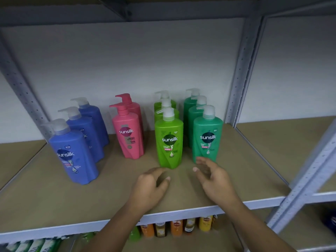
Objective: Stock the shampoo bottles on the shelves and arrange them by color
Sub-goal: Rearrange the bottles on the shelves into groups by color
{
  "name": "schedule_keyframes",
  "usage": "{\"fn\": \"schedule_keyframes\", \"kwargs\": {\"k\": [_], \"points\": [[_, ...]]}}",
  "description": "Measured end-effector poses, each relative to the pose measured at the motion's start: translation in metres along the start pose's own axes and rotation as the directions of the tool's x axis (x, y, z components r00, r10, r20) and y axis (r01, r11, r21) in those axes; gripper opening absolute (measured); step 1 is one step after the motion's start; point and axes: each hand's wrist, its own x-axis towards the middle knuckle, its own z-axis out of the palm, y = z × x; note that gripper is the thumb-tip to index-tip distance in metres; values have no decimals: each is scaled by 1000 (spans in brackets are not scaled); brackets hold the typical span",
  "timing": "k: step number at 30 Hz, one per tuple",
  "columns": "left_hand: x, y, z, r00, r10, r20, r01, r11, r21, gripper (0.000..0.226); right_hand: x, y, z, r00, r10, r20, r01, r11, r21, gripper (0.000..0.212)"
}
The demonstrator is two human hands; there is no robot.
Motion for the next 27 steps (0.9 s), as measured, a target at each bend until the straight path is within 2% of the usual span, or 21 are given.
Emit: {"fn": "schedule_keyframes", "kwargs": {"k": [2,4,6,9,14,27], "points": [[1,13,5,997,64,37,-63,998,-12,38,1,1,-11,988,41,-149,-34,998,52,29],[6,25,13,992,102,75,-102,995,-9,39,8,4,-20,966,73,-247,-62,997,51,38],[12,33,20,988,116,103,-117,993,4,41,18,11,-27,965,120,-232,-108,992,60,57],[18,37,25,987,118,107,-122,992,27,45,33,21,-28,985,133,-114,-123,989,87,82],[18,34,22,991,111,79,-113,993,21,37,48,35,-23,992,75,-99,-67,994,85,71],[18,34,21,992,78,101,-78,997,-6,38,49,37,-20,995,50,-81,-43,995,85,68]]}}
